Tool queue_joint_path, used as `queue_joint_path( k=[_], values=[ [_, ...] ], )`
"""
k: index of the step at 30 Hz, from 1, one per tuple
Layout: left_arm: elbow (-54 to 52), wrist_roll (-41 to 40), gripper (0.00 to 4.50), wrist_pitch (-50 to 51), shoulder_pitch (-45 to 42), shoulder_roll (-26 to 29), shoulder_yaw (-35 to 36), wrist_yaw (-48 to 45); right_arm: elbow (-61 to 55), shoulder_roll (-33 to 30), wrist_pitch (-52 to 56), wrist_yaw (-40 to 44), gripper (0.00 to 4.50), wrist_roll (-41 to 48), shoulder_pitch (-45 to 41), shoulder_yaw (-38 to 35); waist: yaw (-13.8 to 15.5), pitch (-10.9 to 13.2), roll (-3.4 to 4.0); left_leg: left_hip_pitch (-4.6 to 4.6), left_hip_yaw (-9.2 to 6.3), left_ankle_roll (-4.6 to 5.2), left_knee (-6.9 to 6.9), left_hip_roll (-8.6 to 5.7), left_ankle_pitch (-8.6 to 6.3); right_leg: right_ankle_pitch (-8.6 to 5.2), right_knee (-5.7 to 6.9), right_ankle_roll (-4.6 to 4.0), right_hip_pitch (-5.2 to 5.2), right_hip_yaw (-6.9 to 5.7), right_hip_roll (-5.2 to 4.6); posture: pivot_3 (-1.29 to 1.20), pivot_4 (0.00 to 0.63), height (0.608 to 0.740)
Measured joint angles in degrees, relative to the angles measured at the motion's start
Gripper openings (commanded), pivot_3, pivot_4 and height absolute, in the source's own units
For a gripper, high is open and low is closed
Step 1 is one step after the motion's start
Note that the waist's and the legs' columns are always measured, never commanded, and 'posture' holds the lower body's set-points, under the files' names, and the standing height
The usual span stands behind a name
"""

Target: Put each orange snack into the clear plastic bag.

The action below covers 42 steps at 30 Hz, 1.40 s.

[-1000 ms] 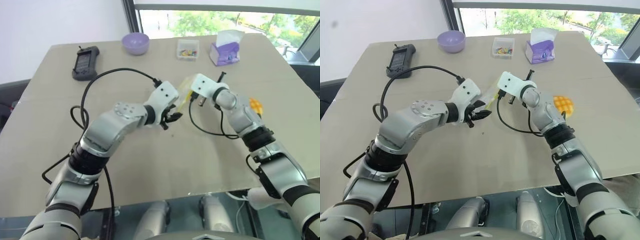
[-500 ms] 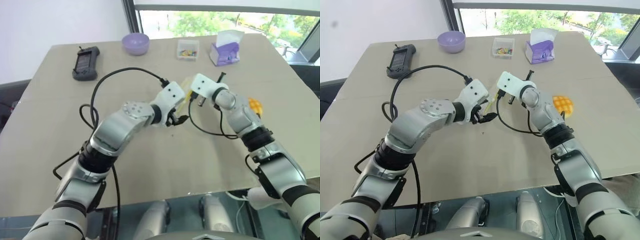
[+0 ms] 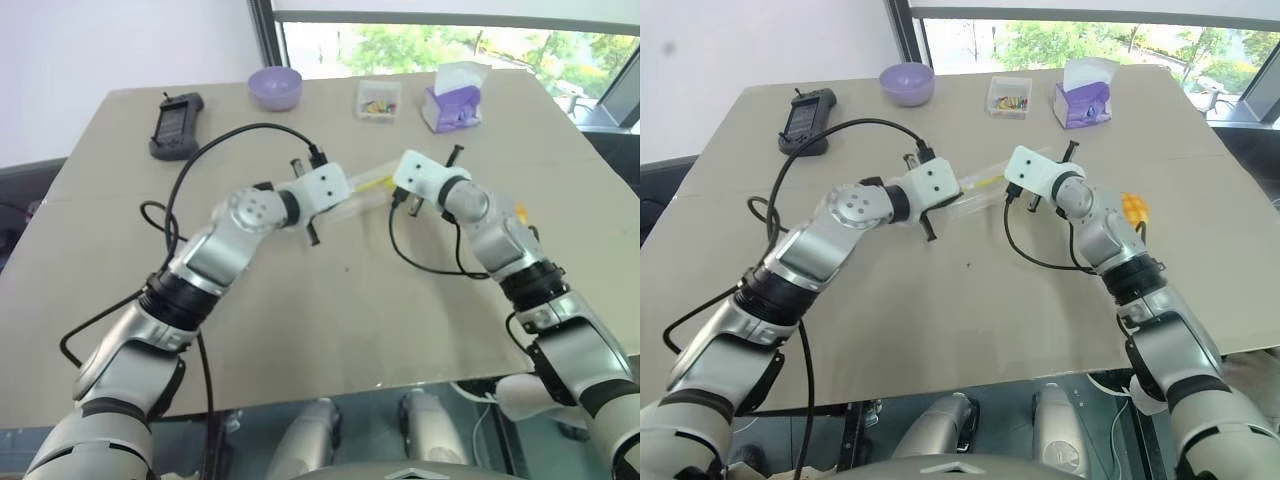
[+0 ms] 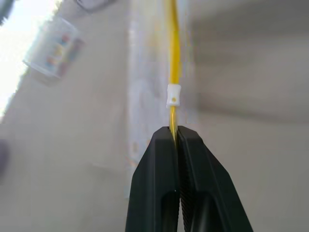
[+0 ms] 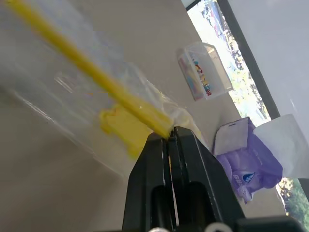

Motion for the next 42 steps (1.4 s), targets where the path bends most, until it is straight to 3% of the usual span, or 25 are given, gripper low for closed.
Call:
queue_joint_path(
  k=[6,7,11,18,20,22,29,40,42],
  values=[
    [6.5,0.0,0.02,-17.5,2.0,1.0,4.4,-6.0,-12.4,-4.8,0.6,6.1,0.00,1.7,7.5,-0.1,0.1,0.0,0.00,-0.14,-0.07,0.01,0.07,-0.05,-0.01,0.00,0.01,0.01,-0.05,-0.10,-0.05,0.00,0.150,0.740],
    [6.7,-0.6,0.00,-17.9,2.7,0.9,5.3,-6.8,-13.7,-5.1,0.7,7.7,0.46,3.0,8.9,-0.1,0.1,0.0,0.00,-0.14,-0.06,0.02,0.09,-0.05,-0.01,0.00,0.03,0.01,-0.05,-0.09,-0.05,0.00,0.150,0.740],
    [7.1,-0.9,0.00,-19.2,4.7,0.5,7.5,-8.2,-16.8,-6.3,1.0,10.1,1.60,5.8,13.3,-1.8,0.3,0.0,0.00,-0.14,-0.08,0.02,0.22,-0.07,-0.01,0.01,0.12,0.02,-0.02,-0.11,-0.04,0.00,0.150,0.740],
    [6.8,-1.3,0.00,-21.4,7.1,-0.5,9.0,-10.9,-28.0,-6.8,3.7,12.6,1.60,13.6,20.2,-8.6,1.0,0.0,0.00,-0.13,-0.13,0.03,0.29,-0.06,-0.01,0.03,0.14,0.04,0.04,-0.15,-0.03,0.00,0.150,0.740],
    [6.9,-1.4,0.00,-22.0,8.4,-0.5,10.4,-11.6,-31.9,-5.9,7.7,14.0,0.67,18.1,21.8,-11.2,1.0,0.0,0.00,-0.14,-0.15,0.03,0.28,-0.06,-0.01,0.03,0.12,0.04,0.04,-0.16,-0.04,0.00,0.150,0.740],
    [6.8,-1.4,0.00,-22.1,8.5,-0.8,10.6,-12.1,-35.1,-4.5,11.3,14.4,0.05,21.1,21.9,-12.3,1.0,0.0,0.00,-0.14,-0.15,0.03,0.29,-0.06,-0.01,0.04,0.14,0.04,0.04,-0.16,-0.04,0.00,0.150,0.740],
    [6.1,-1.3,0.00,-21.9,8.6,-1.4,11.9,-12.6,-39.9,-3.6,17.4,13.9,0.05,24.8,20.6,-12.2,1.1,0.0,0.00,-0.13,-0.18,0.03,0.32,-0.06,-0.01,0.04,0.15,0.04,0.06,-0.20,-0.04,0.00,0.150,0.740],
    [3.5,-0.6,0.00,-20.7,8.9,-2.3,12.5,-13.1,-37.5,-1.7,13.4,10.4,0.05,21.7,16.8,-6.4,1.1,0.0,-0.01,-0.14,-0.19,0.03,0.31,-0.07,-0.01,0.04,0.14,0.04,0.06,-0.20,-0.05,0.00,0.150,0.740],
    [2.9,-0.4,0.00,-20.5,9.3,-2.5,12.5,-13.1,-36.7,-1.5,11.8,10.2,0.90,21.5,16.4,-6.2,1.1,0.0,-0.01,-0.13,-0.19,0.03,0.31,-0.07,-0.01,0.04,0.14,0.04,0.06,-0.21,-0.05,0.00,0.150,0.740]
  ],
)
